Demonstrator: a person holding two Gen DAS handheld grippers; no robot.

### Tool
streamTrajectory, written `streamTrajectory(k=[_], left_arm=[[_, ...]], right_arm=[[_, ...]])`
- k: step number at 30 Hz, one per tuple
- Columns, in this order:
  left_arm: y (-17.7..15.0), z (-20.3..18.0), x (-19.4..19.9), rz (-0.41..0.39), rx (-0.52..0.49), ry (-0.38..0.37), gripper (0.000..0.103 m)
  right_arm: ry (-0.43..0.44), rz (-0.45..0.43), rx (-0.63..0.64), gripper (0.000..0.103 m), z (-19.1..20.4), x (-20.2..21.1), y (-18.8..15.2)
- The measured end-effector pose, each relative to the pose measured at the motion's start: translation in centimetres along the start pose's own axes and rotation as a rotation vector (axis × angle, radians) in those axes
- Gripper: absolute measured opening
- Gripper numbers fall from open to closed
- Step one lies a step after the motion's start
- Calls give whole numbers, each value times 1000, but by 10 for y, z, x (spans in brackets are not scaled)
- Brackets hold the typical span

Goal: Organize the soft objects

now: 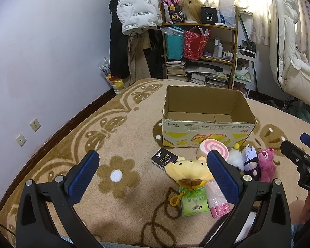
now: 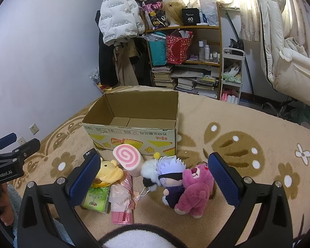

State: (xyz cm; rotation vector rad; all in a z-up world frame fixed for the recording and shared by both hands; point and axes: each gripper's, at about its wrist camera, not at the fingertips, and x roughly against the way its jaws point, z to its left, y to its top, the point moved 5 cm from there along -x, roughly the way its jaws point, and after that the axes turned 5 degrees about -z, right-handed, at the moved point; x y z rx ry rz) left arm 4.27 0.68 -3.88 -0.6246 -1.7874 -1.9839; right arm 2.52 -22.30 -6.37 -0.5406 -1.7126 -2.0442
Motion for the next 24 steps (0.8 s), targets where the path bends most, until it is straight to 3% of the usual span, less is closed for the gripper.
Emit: streamTrajectory(k=[24], left_arm=[[0, -1, 0, -1, -1, 1, 103]], right_arm=[[-1, 0, 3, 103, 0, 0, 0]])
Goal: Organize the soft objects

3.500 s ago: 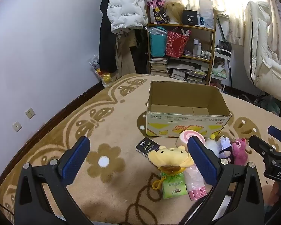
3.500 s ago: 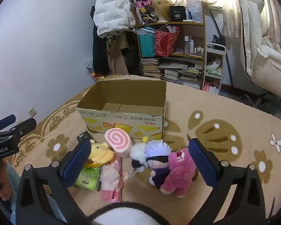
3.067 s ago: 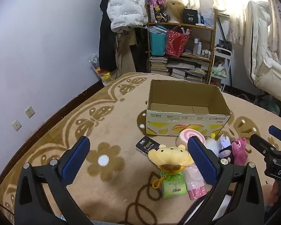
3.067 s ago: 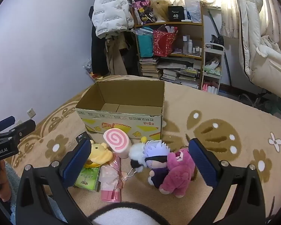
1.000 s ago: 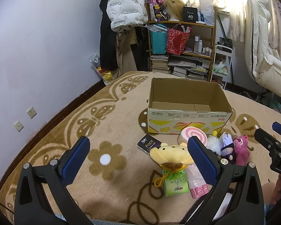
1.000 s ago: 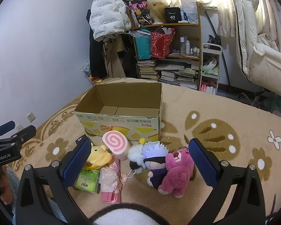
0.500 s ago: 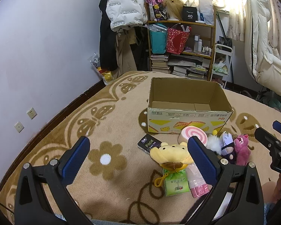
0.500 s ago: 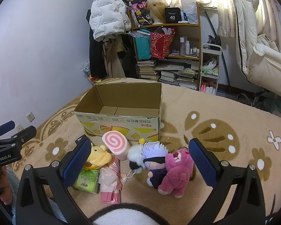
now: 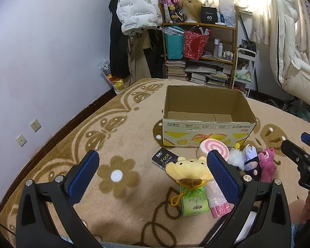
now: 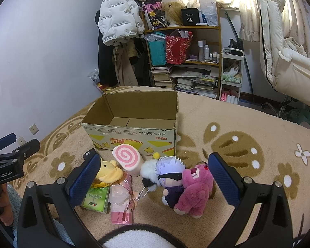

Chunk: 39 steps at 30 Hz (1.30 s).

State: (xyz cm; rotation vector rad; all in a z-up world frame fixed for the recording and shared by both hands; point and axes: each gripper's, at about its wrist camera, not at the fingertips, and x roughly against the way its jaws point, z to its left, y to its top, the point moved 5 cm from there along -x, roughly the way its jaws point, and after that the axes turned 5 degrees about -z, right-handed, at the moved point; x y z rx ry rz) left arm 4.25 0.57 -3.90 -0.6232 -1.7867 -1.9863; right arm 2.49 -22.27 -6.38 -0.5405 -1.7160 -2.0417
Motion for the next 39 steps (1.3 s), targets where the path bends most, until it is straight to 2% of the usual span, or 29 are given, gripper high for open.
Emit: streamTrajectory(k=[26, 39], left_arm=[[-3, -3, -5, 23, -20, -3, 103], [0, -28, -31, 78, -89, -53, 103]], right_arm=[[1, 4, -7, 103, -1, -2, 1], [51, 87, -131, 103, -22, -22, -1]])
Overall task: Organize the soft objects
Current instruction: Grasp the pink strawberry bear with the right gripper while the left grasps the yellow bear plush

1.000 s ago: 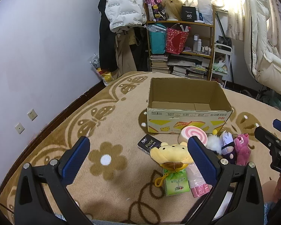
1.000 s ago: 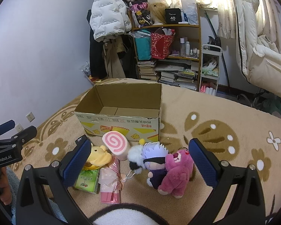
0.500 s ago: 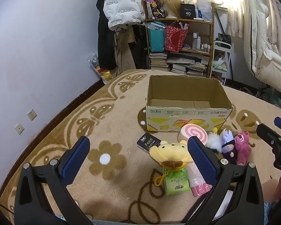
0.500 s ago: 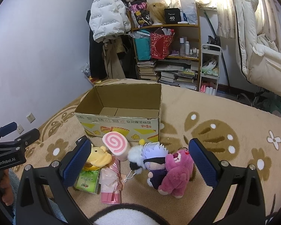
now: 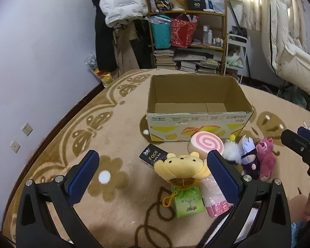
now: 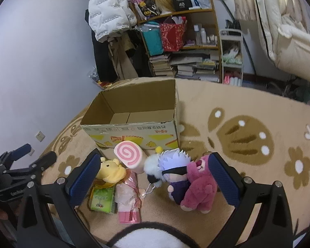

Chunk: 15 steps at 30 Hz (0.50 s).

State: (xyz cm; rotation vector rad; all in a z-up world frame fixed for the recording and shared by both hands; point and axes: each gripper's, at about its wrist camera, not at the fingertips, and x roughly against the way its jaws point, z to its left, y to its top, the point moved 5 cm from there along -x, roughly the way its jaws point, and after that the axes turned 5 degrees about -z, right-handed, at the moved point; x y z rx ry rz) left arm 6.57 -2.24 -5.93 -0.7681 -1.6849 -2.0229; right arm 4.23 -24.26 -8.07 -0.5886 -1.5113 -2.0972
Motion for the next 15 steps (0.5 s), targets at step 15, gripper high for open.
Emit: streamTrajectory(k=[15], left_arm=[[-2, -33, -58, 92, -98, -32, 103]], right_arm=[[-19, 171, -136, 100, -26, -61, -12]])
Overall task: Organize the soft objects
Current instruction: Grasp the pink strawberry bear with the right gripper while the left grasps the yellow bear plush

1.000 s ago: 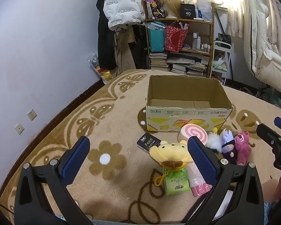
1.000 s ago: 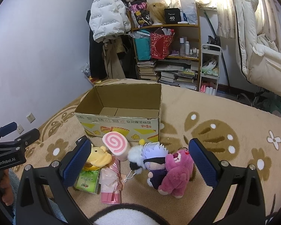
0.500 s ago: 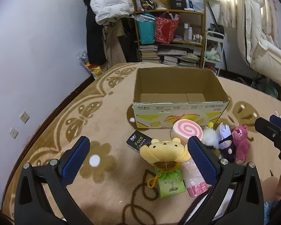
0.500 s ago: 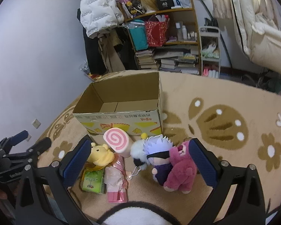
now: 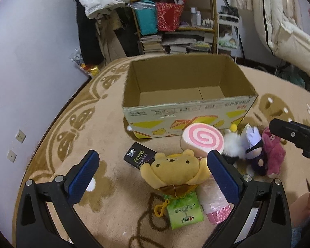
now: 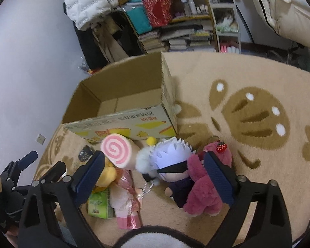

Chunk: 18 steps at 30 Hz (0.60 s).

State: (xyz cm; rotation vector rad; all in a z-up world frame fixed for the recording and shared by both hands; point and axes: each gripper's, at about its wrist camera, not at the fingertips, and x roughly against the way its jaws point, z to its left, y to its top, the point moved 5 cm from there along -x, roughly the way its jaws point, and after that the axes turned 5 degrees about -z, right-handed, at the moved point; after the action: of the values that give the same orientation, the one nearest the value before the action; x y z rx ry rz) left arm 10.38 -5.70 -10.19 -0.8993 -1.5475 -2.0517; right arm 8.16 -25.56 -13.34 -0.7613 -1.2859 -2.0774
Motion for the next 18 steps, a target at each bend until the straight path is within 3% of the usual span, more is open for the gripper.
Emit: streamTrajectory(k=[4, 10, 13, 18], left_arm=[[-3, -8, -19, 31, -18, -16, 103], [-10, -22, -45, 82, -53, -38, 103], [-15, -26, -58, 121, -50, -62, 103], [-25, -30, -81, 205, -6, -98, 103]], right_arm=[[-47, 48, -71, 99, -19, -9, -3], [-81, 116, -176, 87, -47, -25, -13], [-89, 147, -212, 80, -56, -32, -16], [-69, 155, -261, 77, -68, -36, -15]])
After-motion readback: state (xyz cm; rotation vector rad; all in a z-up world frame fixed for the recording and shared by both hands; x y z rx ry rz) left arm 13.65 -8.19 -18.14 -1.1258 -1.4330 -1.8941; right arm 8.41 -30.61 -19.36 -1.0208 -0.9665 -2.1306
